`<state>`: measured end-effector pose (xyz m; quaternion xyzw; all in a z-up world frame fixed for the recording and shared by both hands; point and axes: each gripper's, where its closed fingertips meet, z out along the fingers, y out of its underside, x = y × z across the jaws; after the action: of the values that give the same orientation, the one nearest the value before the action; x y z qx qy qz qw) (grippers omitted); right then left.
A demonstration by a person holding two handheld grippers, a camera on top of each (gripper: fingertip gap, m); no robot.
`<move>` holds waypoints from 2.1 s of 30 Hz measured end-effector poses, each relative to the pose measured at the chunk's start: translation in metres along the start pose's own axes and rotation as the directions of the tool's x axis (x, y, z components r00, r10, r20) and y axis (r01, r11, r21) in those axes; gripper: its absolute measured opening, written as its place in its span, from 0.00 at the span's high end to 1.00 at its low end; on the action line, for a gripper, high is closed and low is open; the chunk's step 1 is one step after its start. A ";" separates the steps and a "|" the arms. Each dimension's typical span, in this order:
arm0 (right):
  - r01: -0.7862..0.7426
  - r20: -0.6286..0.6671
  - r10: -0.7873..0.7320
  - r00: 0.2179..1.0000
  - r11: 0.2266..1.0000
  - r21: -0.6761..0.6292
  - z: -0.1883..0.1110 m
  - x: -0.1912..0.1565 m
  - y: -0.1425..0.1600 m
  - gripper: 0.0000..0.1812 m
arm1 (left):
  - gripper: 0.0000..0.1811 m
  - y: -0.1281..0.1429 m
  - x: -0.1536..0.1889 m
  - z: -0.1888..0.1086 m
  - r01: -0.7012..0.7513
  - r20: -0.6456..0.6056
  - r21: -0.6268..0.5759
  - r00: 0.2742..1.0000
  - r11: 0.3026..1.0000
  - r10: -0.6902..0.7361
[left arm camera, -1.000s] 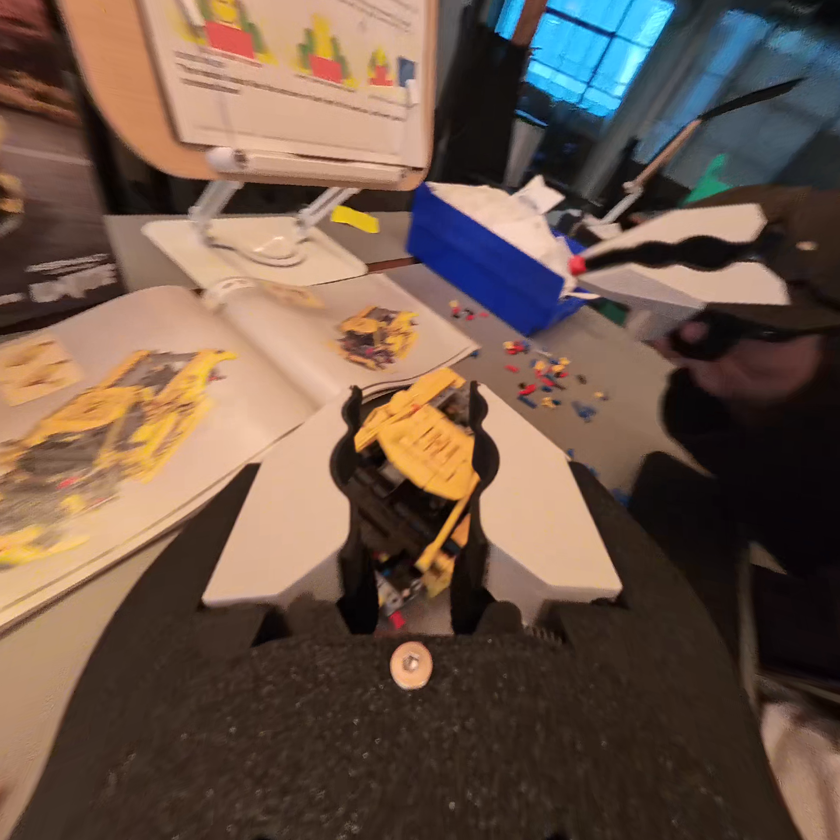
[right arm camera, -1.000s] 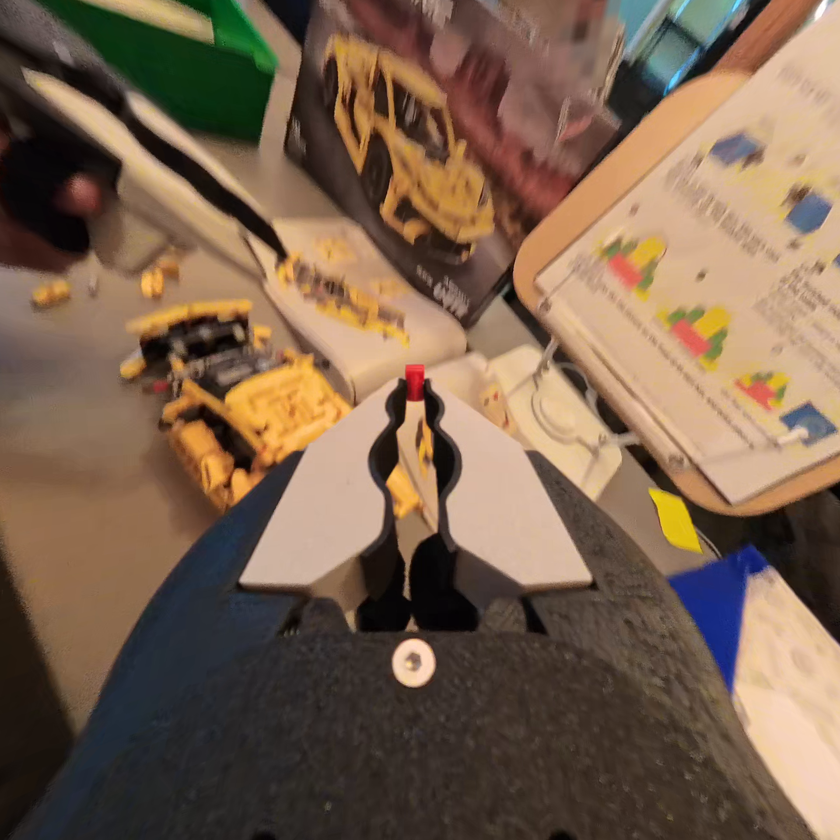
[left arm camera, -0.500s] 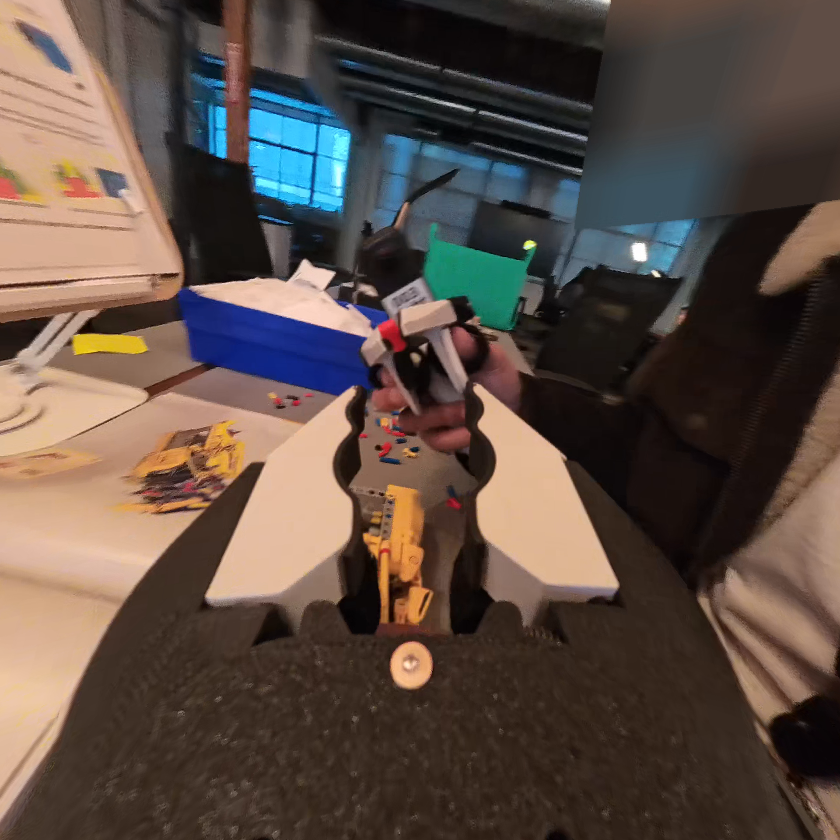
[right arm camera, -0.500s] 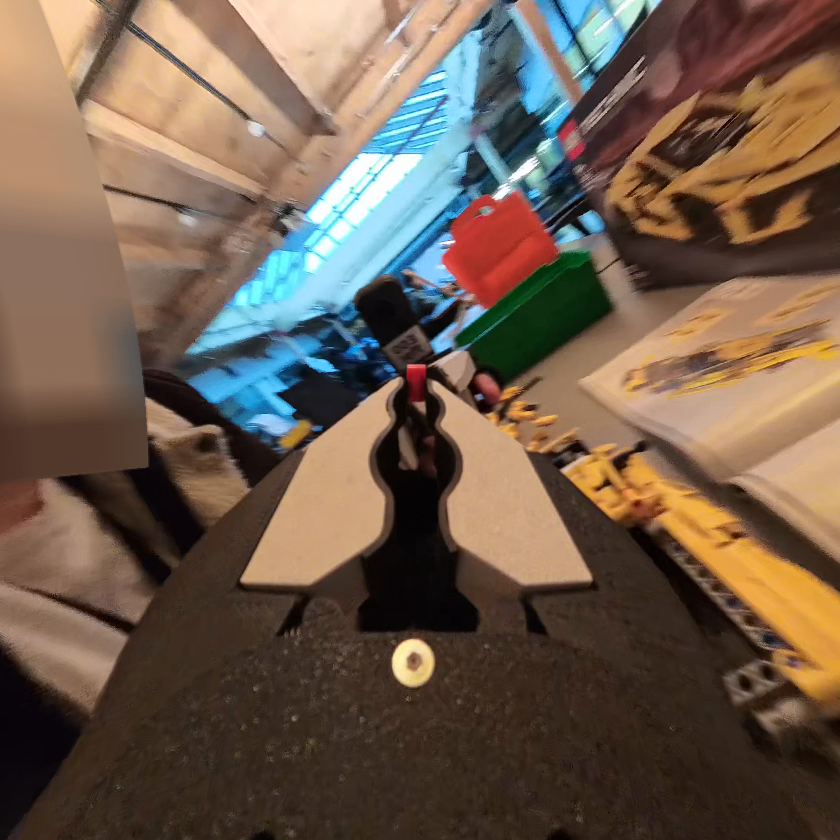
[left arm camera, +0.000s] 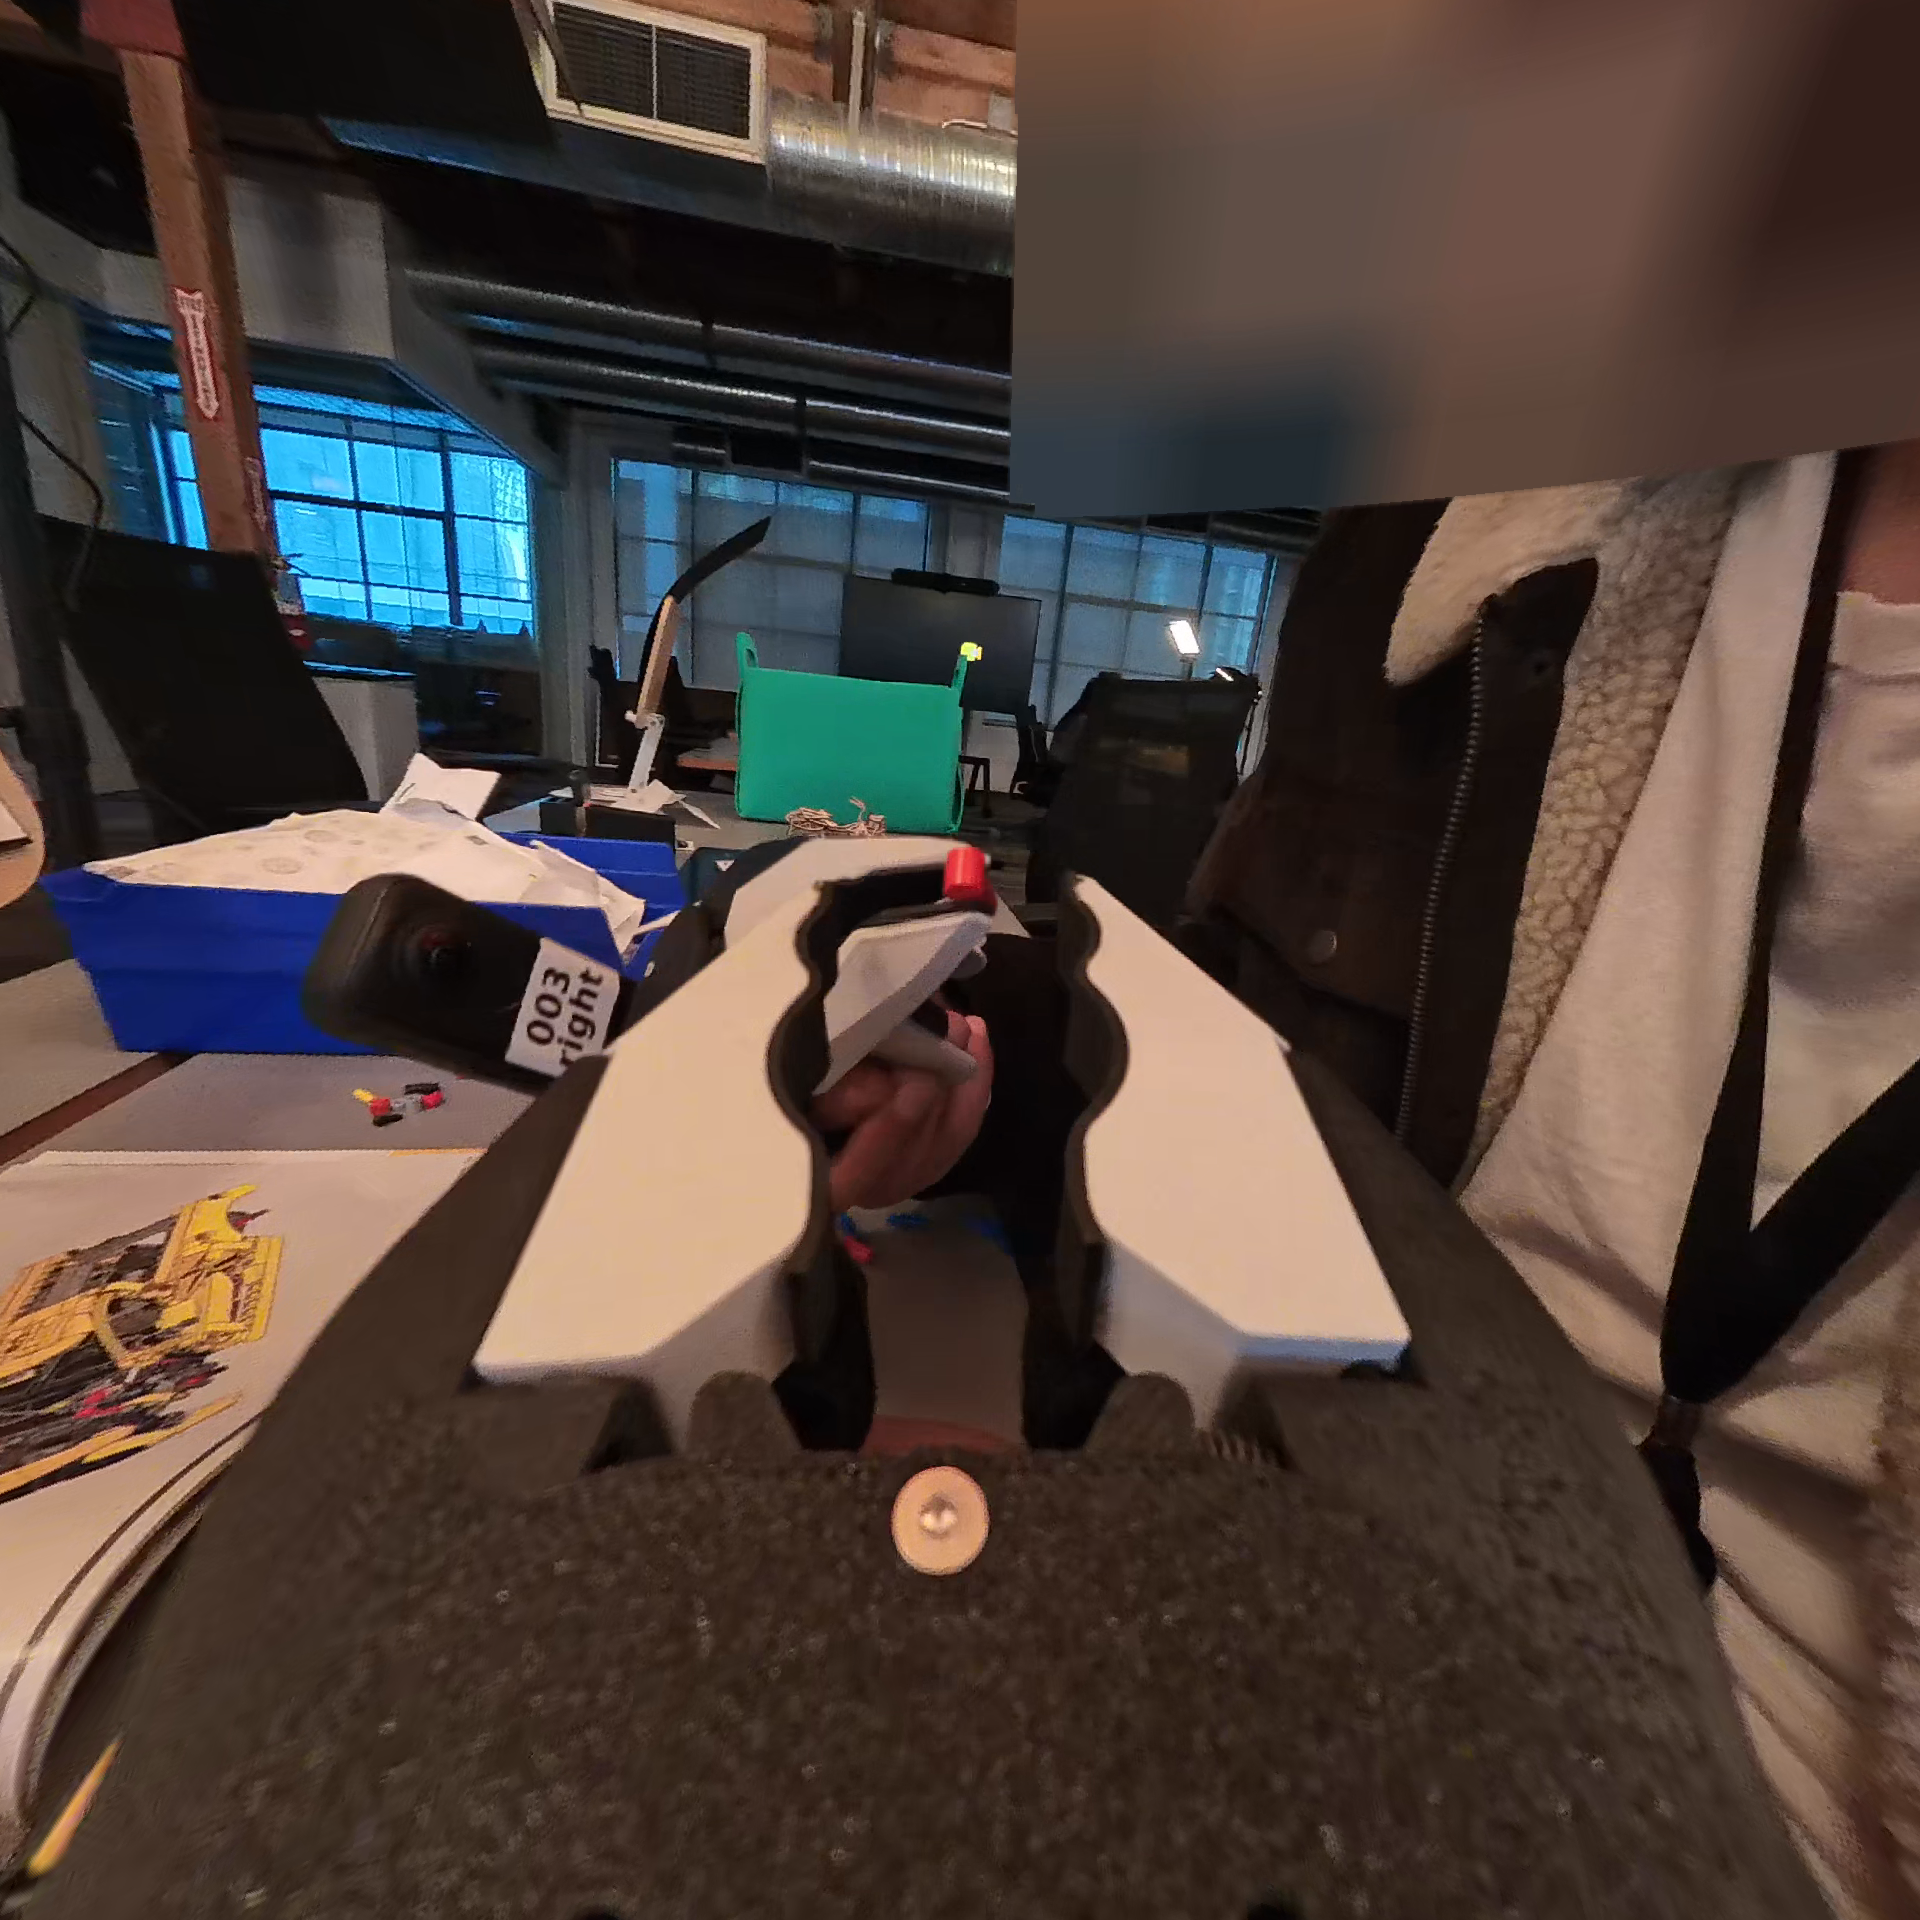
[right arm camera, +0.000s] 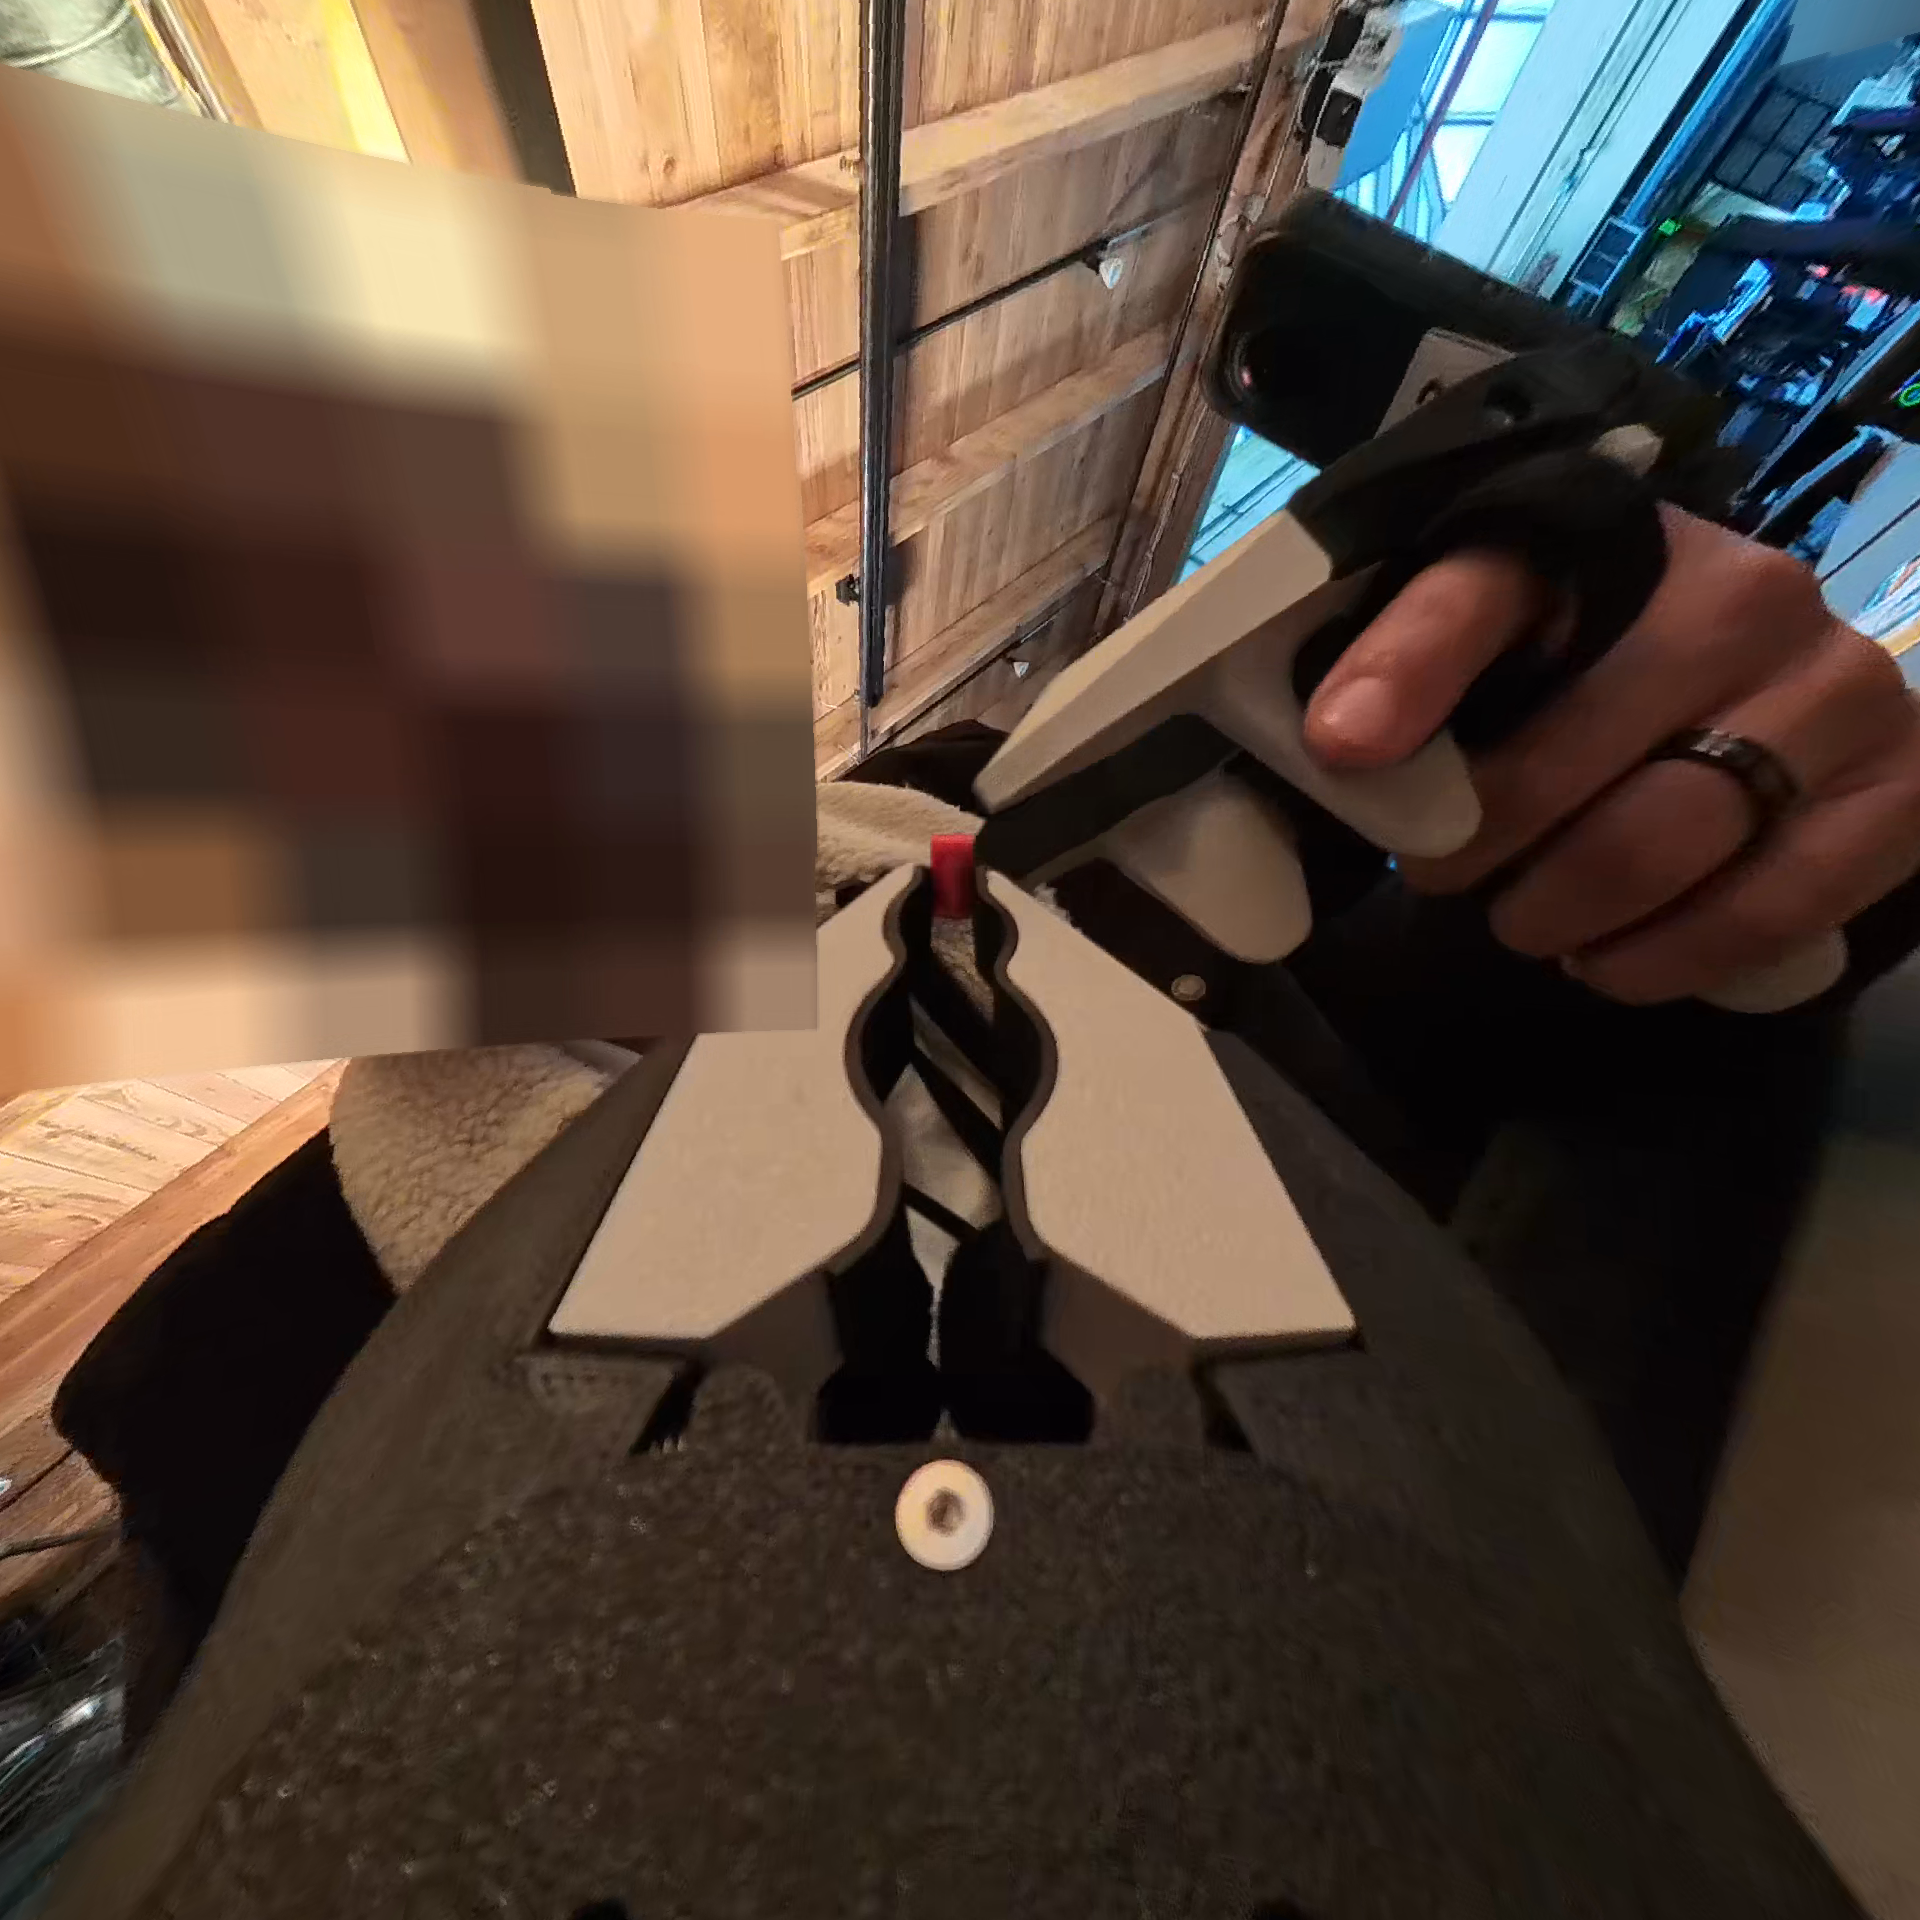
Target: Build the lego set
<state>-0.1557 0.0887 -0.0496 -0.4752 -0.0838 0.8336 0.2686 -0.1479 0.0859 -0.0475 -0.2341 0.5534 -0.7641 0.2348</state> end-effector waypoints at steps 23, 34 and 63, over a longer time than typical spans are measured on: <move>0.510 -0.468 -0.467 0.750 0.859 -0.041 -0.022 0.008 -0.031 0.89 | 0.96 0.001 -0.039 -0.021 0.118 0.176 -0.006 0.978 0.993 -0.115; 0.574 -0.464 -0.691 -0.555 0.086 -0.815 -0.052 0.023 -0.053 0.80 | 0.96 0.002 -0.066 -0.020 0.686 0.004 0.279 0.699 0.672 -0.715; 0.522 -0.327 -0.866 -0.378 0.092 -0.848 -0.041 0.037 -0.016 0.97 | 0.96 0.036 -0.034 -0.015 0.722 0.000 -0.048 0.691 0.691 -0.722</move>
<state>-0.1305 0.1170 -0.0925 -0.6708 -0.3568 0.0100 0.6501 -0.1271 0.1073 -0.0895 -0.4305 0.4360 -0.7847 -0.0945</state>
